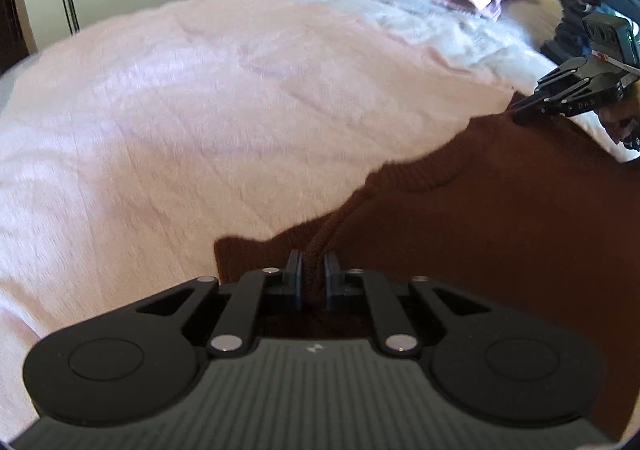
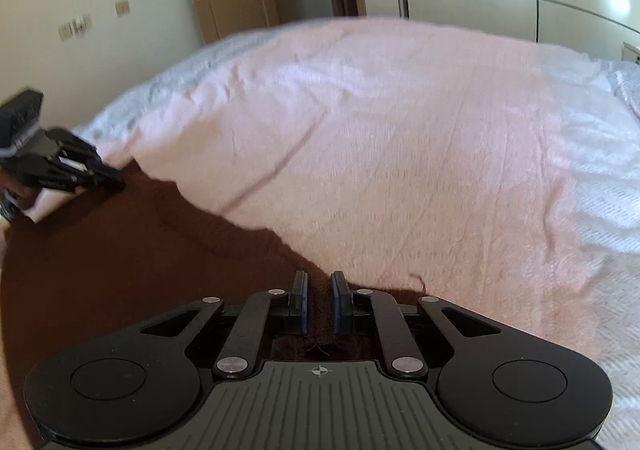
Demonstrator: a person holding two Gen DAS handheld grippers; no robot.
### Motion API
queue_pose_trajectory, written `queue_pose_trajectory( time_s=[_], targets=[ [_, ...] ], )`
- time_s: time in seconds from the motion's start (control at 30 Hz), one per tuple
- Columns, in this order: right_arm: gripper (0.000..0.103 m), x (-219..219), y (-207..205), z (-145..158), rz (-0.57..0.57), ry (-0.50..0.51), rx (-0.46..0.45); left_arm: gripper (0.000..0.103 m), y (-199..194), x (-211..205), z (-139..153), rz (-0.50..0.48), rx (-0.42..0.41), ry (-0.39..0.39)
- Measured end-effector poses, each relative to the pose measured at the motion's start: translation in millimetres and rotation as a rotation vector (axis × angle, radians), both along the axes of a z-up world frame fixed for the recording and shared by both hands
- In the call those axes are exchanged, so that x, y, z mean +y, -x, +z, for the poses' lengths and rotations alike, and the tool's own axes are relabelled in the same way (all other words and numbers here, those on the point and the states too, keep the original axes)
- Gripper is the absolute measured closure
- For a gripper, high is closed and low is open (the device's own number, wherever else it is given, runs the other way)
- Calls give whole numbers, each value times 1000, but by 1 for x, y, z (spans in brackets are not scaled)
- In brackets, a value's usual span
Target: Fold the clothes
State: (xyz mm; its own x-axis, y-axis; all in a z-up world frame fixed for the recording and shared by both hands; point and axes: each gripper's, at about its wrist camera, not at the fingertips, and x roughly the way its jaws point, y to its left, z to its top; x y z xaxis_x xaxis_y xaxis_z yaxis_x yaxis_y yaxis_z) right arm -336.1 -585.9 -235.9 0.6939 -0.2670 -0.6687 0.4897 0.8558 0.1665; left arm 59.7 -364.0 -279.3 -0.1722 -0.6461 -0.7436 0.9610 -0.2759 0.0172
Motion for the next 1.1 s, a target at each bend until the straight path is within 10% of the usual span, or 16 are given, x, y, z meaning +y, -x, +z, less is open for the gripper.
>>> queue_pose_trajectory(
  time_s=[0.33, 0.57, 0.7, 0.87, 1.0, 1.1],
  targets=[
    [68, 60, 18, 49, -91, 203, 134, 86, 15, 50, 53, 81, -98, 88],
    [68, 183, 51, 58, -59, 100, -66, 84, 56, 156, 64, 11, 11, 118],
    [68, 202, 68, 12, -148, -36, -39, 84, 57, 178, 18, 63, -54, 6],
    [68, 217, 98, 12, -312, -112, -109, 84, 38, 202, 21, 179, 43, 49],
    [36, 244, 112, 28, -402, -88, -131, 84, 48, 223, 38, 220, -7, 100],
    [35, 262, 110, 33, -438, -55, -79, 81, 64, 236, 44, 254, -57, 113]
  ],
)
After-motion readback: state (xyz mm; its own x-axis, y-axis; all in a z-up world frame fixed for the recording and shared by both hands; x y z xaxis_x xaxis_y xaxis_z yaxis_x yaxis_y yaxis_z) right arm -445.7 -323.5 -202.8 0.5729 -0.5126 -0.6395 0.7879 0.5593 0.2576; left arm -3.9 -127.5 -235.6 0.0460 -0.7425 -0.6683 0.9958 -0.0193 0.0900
